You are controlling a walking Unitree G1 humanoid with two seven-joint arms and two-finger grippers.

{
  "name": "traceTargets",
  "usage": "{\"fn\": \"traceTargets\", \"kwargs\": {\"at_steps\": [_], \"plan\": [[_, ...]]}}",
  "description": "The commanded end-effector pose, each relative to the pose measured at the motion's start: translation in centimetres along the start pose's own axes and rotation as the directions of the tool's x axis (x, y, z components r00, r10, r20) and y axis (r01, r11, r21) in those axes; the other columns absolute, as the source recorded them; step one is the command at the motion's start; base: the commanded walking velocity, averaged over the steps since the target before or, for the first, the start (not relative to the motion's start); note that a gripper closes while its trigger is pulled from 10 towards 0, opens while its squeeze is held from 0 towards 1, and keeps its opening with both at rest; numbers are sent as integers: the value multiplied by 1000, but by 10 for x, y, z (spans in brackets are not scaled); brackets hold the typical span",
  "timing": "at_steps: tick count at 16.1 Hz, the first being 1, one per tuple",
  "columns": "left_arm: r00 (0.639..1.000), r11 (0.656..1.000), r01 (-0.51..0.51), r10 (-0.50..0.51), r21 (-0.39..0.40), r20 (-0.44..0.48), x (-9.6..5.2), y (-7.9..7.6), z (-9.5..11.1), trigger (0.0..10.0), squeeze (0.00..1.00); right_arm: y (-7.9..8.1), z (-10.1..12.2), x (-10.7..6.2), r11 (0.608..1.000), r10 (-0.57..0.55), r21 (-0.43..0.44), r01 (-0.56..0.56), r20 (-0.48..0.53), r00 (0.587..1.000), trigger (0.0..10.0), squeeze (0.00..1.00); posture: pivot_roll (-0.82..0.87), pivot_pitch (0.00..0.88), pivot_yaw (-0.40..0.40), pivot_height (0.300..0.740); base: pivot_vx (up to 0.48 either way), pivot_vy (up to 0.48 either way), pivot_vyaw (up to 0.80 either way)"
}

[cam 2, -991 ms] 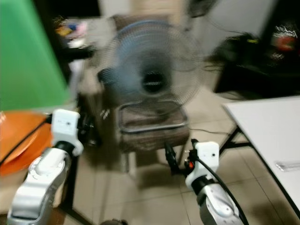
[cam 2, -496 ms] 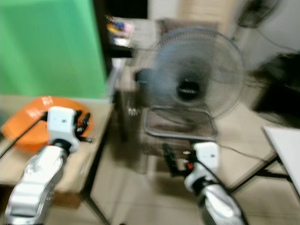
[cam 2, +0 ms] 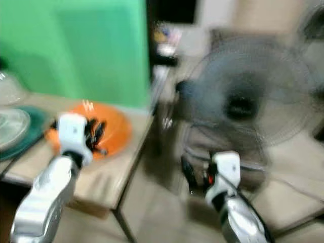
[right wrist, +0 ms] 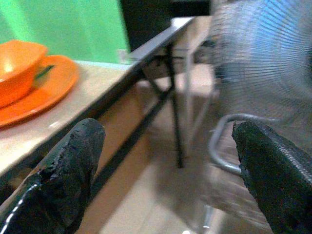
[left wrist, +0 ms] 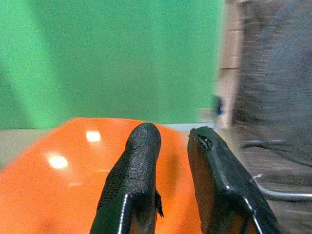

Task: Setting the table

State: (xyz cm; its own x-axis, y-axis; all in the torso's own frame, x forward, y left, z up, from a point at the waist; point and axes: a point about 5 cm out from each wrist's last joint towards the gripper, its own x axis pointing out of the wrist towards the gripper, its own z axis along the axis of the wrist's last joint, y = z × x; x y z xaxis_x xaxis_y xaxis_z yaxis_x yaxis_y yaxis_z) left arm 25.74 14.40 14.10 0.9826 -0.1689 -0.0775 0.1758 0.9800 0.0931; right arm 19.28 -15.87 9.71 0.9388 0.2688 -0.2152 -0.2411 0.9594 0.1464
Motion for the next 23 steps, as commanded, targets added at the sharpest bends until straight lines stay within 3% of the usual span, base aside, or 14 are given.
{"fn": "traceTargets", "kwargs": {"at_steps": [1,7,12,13,15,18,20,22,23], "plan": [[1000,999,-28,28,21,6,-1,9,2,10000,0,7,8,5,999,45,0,-45,34,998,10000,0,62,0,-15,740,311,0,800],[1000,999,-19,18,45,24,-2,10,6,10000,0,10,10,8,997,78,7,-78,44,996,10000,0,75,0,-20,740,302,0,667],[992,991,105,-111,86,63,-2,2,13,10000,0,1,22,13,991,99,85,-104,69,993,10000,0,78,0,-25,740,0,0,0],[975,974,204,-211,96,71,0,-3,15,10000,0,-7,30,23,975,50,212,-61,60,997,10000,1000,72,0,-28,740,0,0,0],[953,955,287,-293,79,73,2,-9,16,10000,0,-11,36,33,966,23,256,-34,47,999,10000,1000,65,0,-27,740,0,0,0],[863,862,497,-503,102,52,-7,-23,15,10000,0,-17,49,45,949,-33,313,33,-4,999,10000,1000,64,0,-32,740,0,0,0],[836,834,540,-547,108,43,-10,-25,15,10000,0,-17,49,46,940,-32,338,49,-57,998,10000,1000,63,0,-35,740,0,0,0],[816,814,572,-578,105,35,-13,-24,15,10000,0,-5,46,50,909,20,415,28,-111,994,10000,1000,62,0,-35,740,0,0,0],[812,810,577,-582,105,33,-14,-22,15,10000,0,-2,43,51,910,29,413,38,-154,988,10000,949,62,0,-35,740,0,0,0]]}}
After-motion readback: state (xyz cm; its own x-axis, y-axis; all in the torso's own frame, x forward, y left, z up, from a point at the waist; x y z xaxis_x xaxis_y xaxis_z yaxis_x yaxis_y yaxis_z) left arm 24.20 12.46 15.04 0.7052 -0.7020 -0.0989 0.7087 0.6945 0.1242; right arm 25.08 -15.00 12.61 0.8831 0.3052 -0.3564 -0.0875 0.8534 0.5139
